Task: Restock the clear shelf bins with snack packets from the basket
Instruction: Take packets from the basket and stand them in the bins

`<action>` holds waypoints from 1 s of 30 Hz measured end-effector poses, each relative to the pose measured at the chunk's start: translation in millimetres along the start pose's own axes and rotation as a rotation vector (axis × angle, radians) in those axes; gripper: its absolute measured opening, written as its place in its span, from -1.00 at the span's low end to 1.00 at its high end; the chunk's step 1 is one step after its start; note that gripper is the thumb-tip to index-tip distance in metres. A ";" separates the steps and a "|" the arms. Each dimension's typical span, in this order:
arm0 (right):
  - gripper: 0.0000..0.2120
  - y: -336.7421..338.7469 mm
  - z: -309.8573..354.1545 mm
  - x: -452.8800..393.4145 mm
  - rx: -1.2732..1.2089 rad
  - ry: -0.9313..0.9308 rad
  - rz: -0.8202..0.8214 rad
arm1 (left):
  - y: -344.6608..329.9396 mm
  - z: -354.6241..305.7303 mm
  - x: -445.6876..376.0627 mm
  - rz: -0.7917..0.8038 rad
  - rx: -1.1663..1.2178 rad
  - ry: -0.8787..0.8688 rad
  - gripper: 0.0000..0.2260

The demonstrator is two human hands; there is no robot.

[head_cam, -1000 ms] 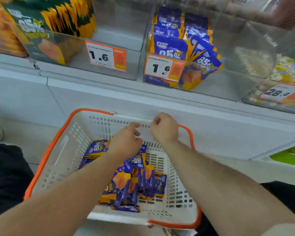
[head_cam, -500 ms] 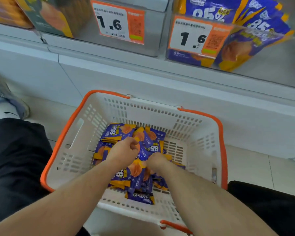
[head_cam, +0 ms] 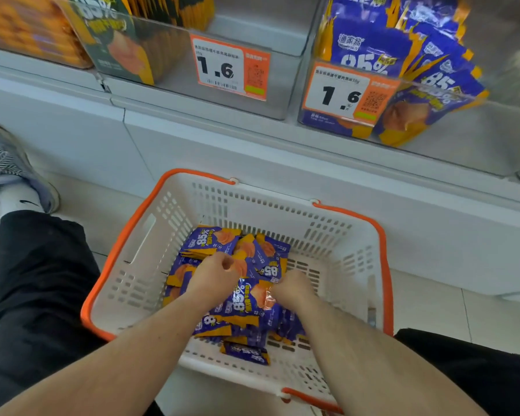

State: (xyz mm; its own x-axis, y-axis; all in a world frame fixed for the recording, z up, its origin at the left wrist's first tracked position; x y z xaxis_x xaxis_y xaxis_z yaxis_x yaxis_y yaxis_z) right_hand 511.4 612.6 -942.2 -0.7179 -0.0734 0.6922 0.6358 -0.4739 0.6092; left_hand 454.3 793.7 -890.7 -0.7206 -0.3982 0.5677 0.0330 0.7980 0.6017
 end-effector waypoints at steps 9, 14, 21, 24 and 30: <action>-0.84 51.8 7.8 49.6 -0.453 -0.067 0.125 | -11.5 -7.1 9.0 -0.045 0.047 0.096 -0.47; -0.76 106.3 37.4 66.5 -0.546 0.090 0.067 | -29.6 -22.0 25.3 0.133 0.810 0.369 -0.52; -0.64 162.9 70.8 104.5 -0.233 0.306 0.111 | 18.4 -99.5 42.5 0.131 0.876 -0.127 -0.91; -0.84 198.8 87.7 124.0 -0.220 0.411 -0.070 | 44.7 -140.8 55.5 0.082 0.654 -0.401 -0.85; -0.94 245.5 101.6 152.3 -0.148 0.627 -0.401 | 74.3 -206.0 66.5 -0.014 0.408 -0.641 -0.78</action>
State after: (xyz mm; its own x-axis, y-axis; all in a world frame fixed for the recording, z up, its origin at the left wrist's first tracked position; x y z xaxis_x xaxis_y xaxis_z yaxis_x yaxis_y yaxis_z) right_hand 587.0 574.2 -647.9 -0.9409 -0.3348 0.0515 0.2789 -0.6792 0.6789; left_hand 551.5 733.4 -692.5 -0.9846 -0.1682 0.0487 -0.1481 0.9484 0.2804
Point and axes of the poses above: each hand's wrist, its own x-axis away from the middle knuckle, its own y-axis out of the back of the hand, z = x × y, the point moved 6 cm from there along -x, towards the middle knuckle, and after that the axes turned 4 degrees about y, right-handed, at the moved point
